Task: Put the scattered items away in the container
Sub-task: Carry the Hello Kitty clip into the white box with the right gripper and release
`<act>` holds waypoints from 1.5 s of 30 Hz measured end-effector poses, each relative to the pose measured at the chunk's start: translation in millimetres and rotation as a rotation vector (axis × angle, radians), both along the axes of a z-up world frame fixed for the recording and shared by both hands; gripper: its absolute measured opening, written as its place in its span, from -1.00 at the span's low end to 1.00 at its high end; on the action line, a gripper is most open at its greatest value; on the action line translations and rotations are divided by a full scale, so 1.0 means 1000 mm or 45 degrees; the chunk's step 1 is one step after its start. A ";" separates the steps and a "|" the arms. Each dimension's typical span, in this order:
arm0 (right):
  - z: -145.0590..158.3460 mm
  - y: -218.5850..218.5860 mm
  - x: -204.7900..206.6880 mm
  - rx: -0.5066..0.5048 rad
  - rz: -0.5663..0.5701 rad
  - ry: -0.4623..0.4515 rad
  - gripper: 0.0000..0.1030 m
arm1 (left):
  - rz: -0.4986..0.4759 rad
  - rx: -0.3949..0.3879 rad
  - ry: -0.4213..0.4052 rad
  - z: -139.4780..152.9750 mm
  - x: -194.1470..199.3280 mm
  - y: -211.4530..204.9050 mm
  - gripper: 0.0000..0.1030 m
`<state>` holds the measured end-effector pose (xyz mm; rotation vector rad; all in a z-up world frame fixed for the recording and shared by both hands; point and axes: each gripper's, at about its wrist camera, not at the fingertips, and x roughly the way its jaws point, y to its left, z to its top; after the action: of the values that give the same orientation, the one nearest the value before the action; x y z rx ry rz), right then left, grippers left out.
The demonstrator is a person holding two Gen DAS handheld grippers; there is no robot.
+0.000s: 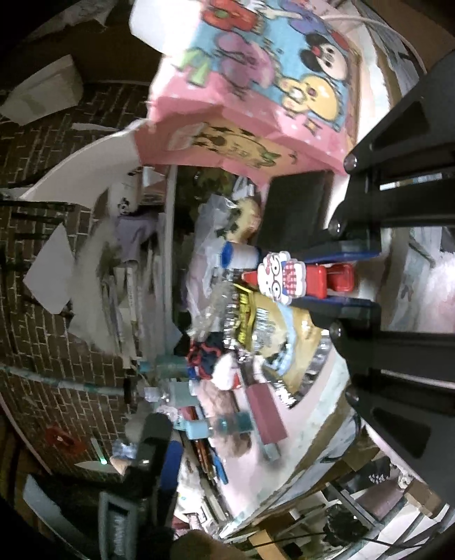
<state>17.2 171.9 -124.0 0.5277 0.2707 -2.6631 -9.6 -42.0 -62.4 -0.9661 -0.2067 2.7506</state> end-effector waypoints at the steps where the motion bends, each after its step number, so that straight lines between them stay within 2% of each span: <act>1: 0.004 0.000 0.001 -0.002 0.002 0.018 -0.74 | 0.003 -0.002 -0.001 0.000 0.000 0.000 0.63; 4: 0.018 -0.004 0.004 0.011 0.005 0.078 -0.74 | 0.014 0.004 0.001 -0.002 0.002 -0.003 0.62; 16: 0.085 -0.024 0.024 -0.026 0.255 0.239 -0.74 | 0.077 0.042 0.021 -0.002 0.009 -0.022 0.63; 23: 0.144 0.018 0.027 -0.086 0.233 0.323 -0.74 | 0.121 0.044 0.032 -0.001 0.007 -0.032 0.63; 28: 0.179 0.063 0.012 -0.079 0.137 0.289 -0.74 | 0.110 0.093 0.040 0.001 0.006 -0.035 0.63; 31: 0.187 0.082 -0.008 0.004 0.056 0.223 -0.74 | 0.105 0.085 0.042 0.001 0.004 -0.032 0.63; 35: 0.181 0.094 -0.041 0.137 0.002 0.049 -0.74 | 0.102 0.061 0.036 0.000 0.002 -0.027 0.63; 39: 0.166 0.097 -0.067 0.247 0.009 -0.158 -0.74 | 0.109 0.059 0.027 -0.002 0.000 -0.028 0.63; 45: 0.147 0.096 -0.102 0.339 0.042 -0.446 -0.74 | 0.113 0.086 0.010 -0.006 -0.002 -0.029 0.62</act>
<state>-85.0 267.7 23.2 1.0473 0.5246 -2.4582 -11.9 -71.1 -68.0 -0.9501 -0.3466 2.8068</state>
